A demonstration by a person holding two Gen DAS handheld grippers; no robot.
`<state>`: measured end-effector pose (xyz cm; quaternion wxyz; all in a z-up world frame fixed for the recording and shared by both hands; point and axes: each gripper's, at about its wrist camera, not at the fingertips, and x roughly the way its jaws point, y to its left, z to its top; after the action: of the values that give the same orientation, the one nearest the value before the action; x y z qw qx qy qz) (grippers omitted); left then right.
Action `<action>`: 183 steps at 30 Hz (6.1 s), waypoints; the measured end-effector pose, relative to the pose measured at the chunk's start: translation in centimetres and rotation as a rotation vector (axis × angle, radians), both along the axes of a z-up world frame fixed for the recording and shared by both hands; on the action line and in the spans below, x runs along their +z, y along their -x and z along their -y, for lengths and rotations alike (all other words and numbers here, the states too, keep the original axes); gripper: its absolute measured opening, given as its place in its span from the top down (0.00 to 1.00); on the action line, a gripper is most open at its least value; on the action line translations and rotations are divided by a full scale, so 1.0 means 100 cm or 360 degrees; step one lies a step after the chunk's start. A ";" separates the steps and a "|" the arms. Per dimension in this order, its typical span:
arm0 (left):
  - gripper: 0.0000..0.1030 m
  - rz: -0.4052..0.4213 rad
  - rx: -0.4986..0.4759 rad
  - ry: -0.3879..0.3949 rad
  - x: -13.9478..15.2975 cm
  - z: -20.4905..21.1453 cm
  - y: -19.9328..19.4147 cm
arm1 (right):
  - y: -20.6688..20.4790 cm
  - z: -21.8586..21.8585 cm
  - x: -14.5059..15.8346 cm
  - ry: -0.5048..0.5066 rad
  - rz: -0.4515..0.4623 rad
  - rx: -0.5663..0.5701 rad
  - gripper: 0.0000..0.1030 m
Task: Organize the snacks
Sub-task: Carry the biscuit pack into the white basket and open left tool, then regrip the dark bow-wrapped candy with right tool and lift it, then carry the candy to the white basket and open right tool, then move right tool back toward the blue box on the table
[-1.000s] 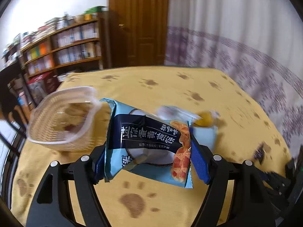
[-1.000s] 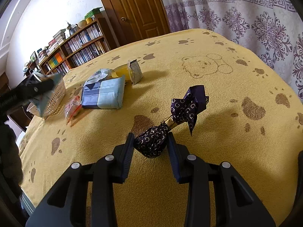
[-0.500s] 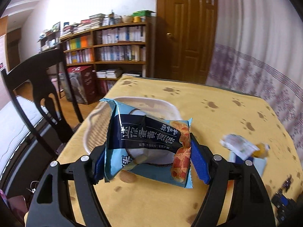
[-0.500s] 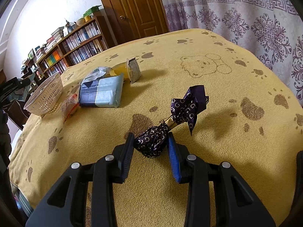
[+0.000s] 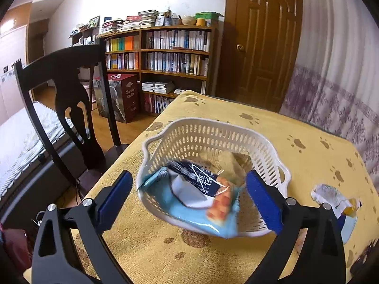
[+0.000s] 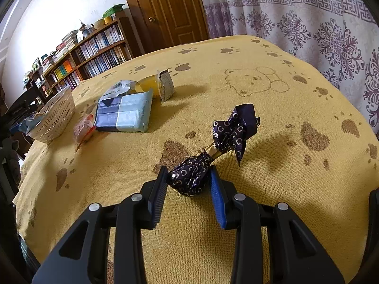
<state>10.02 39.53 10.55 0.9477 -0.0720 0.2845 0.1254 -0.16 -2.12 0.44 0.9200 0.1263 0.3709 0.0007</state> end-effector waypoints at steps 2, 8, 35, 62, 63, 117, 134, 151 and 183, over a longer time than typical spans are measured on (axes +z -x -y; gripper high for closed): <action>0.05 0.0026 0.0031 0.0003 0.000 -0.003 0.001 | -0.001 -0.001 0.000 0.0008 -0.0005 0.0000 0.66; 0.05 0.0110 0.0166 -0.0017 0.000 -0.011 0.015 | -0.002 -0.003 0.000 0.0032 -0.0013 -0.0004 0.66; 0.04 0.0157 0.0306 0.0124 -0.004 -0.037 0.022 | -0.006 -0.036 0.036 0.0091 0.0072 0.0038 0.66; 0.04 0.0179 0.0287 0.0241 -0.002 -0.048 0.025 | -0.017 -0.030 0.002 0.0200 -0.0139 -0.0016 0.41; 0.04 0.0180 0.0286 0.0240 -0.002 -0.047 0.025 | -0.016 -0.029 0.002 0.0192 -0.0131 -0.0016 0.43; 0.03 0.0186 0.0383 0.0383 -0.011 -0.065 0.026 | -0.157 -0.275 0.091 -0.0034 0.0143 0.0758 0.47; 0.03 0.0189 0.0347 0.0366 -0.010 -0.057 0.026 | -0.132 -0.205 0.092 -0.0076 0.0295 0.0447 0.23; 0.03 0.0189 0.0332 0.0358 -0.008 -0.053 0.025 | -0.129 -0.067 0.067 0.0006 0.0167 -0.0071 0.23; 0.03 0.0195 0.0284 0.0291 -0.003 -0.045 0.026 | -0.165 -0.049 0.022 0.0106 -0.0111 -0.0009 0.41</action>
<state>7.47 44.07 10.22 0.9379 -0.1906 0.2287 0.1781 16.32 2.78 2.68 0.9103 0.0966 0.4021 -0.0186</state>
